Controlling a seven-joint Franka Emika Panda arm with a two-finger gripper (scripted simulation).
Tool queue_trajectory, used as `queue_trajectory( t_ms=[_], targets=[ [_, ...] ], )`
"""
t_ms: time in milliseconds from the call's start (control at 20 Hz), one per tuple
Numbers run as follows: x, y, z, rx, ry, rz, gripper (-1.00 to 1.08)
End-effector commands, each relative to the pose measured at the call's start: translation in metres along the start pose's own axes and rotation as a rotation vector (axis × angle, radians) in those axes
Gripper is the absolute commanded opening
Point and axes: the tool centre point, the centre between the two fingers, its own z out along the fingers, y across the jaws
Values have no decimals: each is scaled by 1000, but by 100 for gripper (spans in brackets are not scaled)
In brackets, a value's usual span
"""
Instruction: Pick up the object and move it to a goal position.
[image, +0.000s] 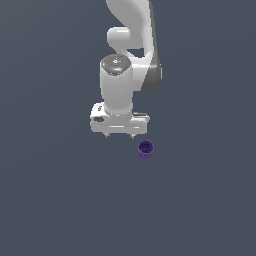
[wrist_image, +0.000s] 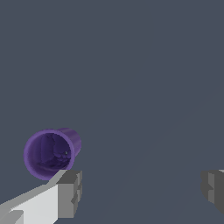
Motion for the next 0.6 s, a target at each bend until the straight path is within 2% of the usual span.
queue_trajectory(
  t_ms=[0, 550],
  targets=[
    [0, 0, 0, 0, 0, 0, 28],
    [-2, -5, 6, -6, -10, -34, 28]
  ],
)
